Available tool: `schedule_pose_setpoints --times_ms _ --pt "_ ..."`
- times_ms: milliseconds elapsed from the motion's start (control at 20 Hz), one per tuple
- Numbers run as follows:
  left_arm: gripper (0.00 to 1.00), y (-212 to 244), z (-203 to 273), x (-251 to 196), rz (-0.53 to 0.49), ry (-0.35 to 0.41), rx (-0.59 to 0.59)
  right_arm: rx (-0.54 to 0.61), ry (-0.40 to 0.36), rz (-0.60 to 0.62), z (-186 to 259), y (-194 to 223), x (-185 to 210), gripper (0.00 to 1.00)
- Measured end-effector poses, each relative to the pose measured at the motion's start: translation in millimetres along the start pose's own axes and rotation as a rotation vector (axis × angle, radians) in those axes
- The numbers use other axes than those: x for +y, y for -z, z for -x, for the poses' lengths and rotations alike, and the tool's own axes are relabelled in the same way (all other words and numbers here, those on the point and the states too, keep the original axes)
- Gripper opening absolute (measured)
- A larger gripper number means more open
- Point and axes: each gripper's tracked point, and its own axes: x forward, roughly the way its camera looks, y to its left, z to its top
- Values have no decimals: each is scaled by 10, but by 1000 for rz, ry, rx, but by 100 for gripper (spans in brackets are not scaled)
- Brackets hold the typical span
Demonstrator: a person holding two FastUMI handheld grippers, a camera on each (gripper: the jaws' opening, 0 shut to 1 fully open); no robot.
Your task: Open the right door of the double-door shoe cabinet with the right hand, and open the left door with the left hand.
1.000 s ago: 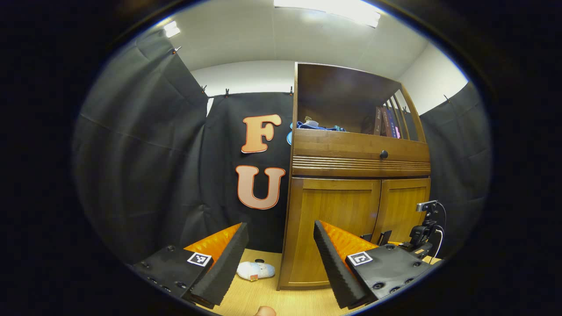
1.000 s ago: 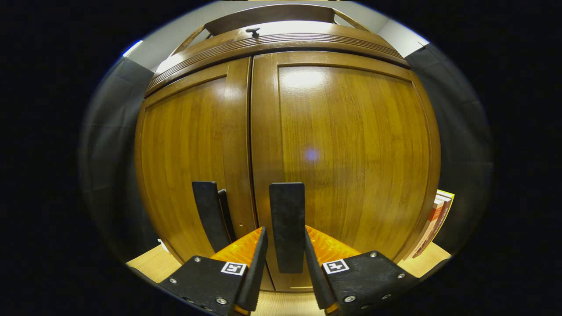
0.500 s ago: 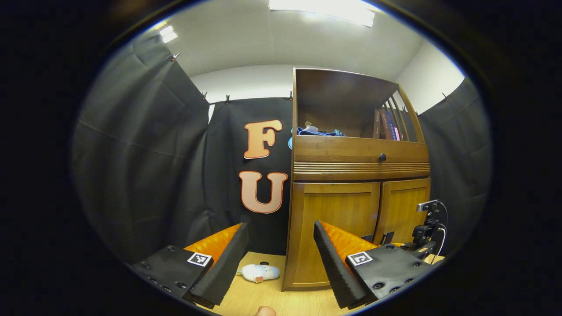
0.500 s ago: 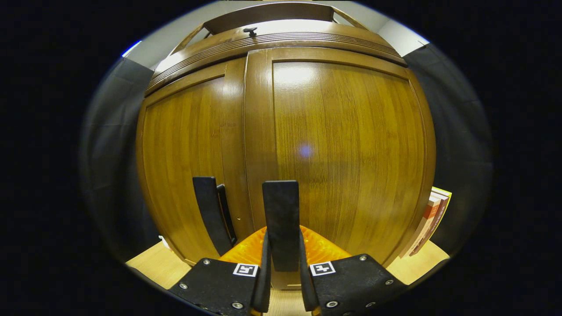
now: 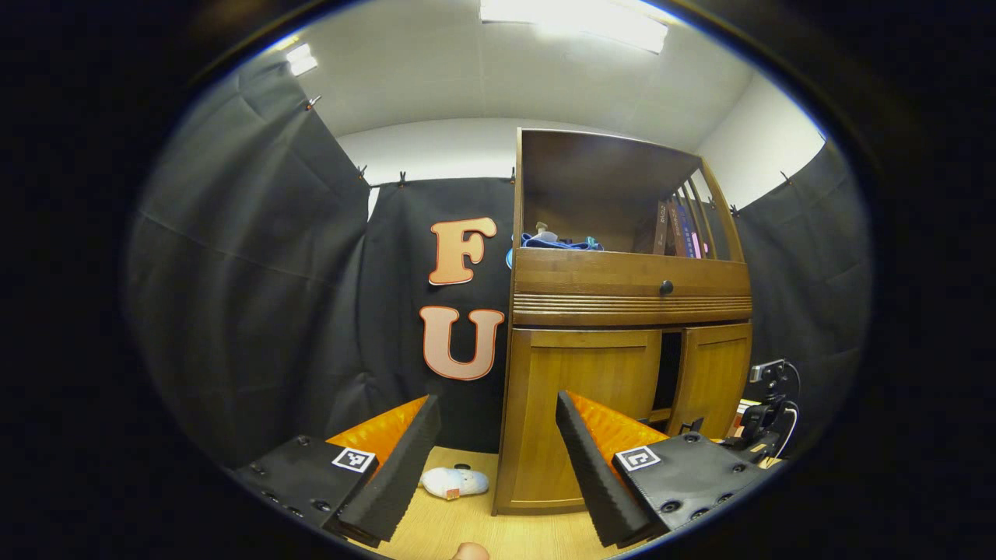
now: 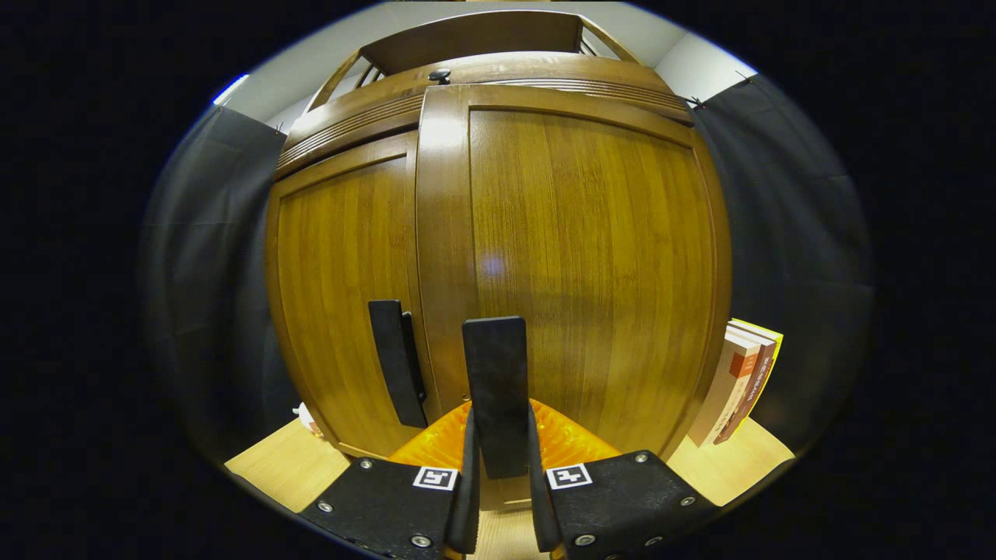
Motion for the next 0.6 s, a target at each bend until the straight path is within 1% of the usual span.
schedule_pose_setpoints --times_ms 50,100,150,300,350,450,500,550,600 --pt "94 -17 11 -27 1 5 -1 -1 -5 1 62 5 -16 28" --pt "94 -21 31 -57 1 9 -3 -2 -9 2 121 11 -35 31" --pt "94 -33 44 -83 2 14 -4 -4 -12 7 178 5 -64 27" --pt "94 -42 90 -203 16 40 -6 -10 -23 12 363 15 -149 27" --pt "96 -49 113 -244 22 49 -6 -10 -25 6 422 20 -173 27" --pt "94 -80 137 -301 29 65 -7 -14 -21 3 580 -11 -246 27" --pt "96 -84 146 -328 29 68 -9 -19 -16 5 653 -17 -285 27" --pt "94 -94 154 -349 28 72 -12 -20 -12 8 732 -12 -333 27" --pt "94 -104 161 -379 29 76 -13 -21 -9 7 803 -16 -378 27"
